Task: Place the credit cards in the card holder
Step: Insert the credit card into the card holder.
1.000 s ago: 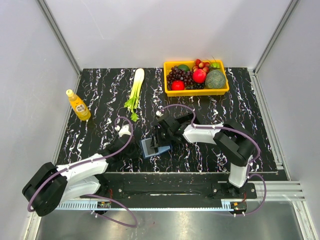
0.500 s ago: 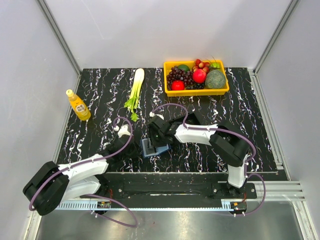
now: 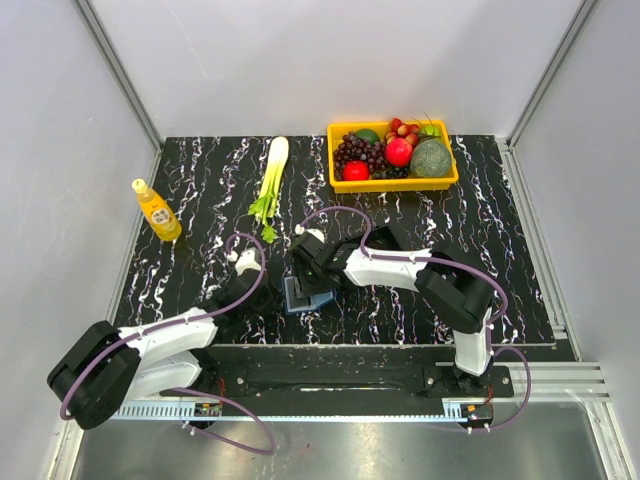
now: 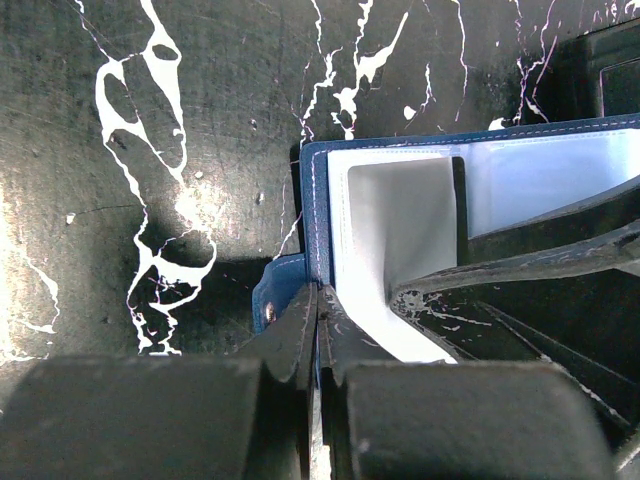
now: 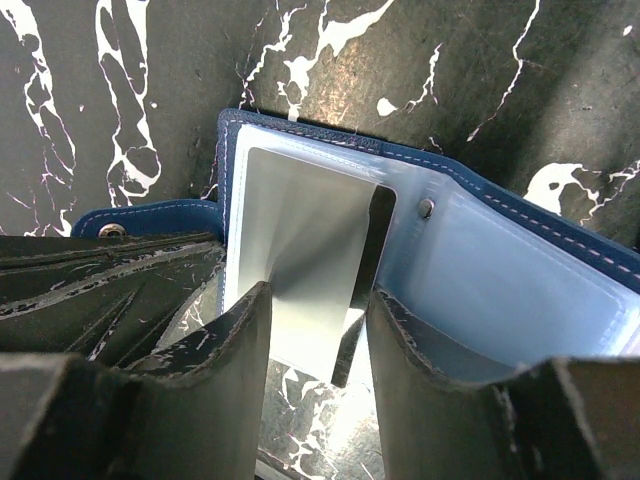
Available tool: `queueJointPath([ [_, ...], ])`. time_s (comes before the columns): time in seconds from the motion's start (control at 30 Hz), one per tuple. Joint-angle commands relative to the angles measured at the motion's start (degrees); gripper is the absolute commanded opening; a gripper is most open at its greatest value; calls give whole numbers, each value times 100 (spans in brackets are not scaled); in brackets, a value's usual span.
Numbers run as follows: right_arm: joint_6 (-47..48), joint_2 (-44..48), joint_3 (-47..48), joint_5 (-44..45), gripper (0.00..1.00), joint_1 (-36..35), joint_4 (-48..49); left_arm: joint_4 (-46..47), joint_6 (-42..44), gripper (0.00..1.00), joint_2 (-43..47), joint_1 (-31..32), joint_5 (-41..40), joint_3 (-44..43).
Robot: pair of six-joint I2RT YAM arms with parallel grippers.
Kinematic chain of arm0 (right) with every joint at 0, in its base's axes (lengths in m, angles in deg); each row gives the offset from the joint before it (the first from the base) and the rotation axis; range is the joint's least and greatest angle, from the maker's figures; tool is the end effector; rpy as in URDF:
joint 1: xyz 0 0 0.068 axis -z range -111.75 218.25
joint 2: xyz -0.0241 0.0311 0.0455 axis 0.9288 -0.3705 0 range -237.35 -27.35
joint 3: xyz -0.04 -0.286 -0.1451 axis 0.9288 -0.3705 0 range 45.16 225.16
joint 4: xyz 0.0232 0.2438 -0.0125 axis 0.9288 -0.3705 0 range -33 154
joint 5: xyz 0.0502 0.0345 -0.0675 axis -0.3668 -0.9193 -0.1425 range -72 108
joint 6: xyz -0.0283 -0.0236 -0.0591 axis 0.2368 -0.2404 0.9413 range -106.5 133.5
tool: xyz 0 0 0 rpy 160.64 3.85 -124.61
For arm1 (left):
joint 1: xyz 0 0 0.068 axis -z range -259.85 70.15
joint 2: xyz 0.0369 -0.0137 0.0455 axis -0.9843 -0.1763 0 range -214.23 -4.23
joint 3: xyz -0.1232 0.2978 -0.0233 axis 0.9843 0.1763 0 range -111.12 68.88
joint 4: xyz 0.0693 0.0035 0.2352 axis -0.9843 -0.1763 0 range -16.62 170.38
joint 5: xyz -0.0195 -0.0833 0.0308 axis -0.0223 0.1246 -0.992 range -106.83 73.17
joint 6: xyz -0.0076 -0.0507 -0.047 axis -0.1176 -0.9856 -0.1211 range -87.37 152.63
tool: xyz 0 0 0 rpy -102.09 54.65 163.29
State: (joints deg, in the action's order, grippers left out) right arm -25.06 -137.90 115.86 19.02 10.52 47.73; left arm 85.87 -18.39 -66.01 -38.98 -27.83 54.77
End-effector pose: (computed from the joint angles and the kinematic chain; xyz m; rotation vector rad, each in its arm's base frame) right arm 0.2233 0.3519 0.2009 -0.4379 2.6368 0.5907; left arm 0.1313 -0.0993 0.1768 -0.3098 2.3463 -0.5949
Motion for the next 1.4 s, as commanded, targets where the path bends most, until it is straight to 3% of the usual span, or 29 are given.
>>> queueJointPath([
  [0.0,-204,-222,-91,-444,47,-256,590,329,-136,2,-80,53,301,84],
  [0.3,-195,-582,172,-787,51,-309,371,294,-127,2,-18,53,301,92],
  [0.63,-28,-99,137,565,53,-309,-376,-101,-109,2,245,45,90,40],
  [0.97,-37,138,146,1120,52,-309,-579,-242,-66,2,324,53,46,5],
  [1.1,51,322,155,1252,57,-309,-588,-163,-39,2,263,45,90,-4],
  [1.37,113,60,234,699,53,-300,-412,-40,-21,2,149,53,151,-30],
])
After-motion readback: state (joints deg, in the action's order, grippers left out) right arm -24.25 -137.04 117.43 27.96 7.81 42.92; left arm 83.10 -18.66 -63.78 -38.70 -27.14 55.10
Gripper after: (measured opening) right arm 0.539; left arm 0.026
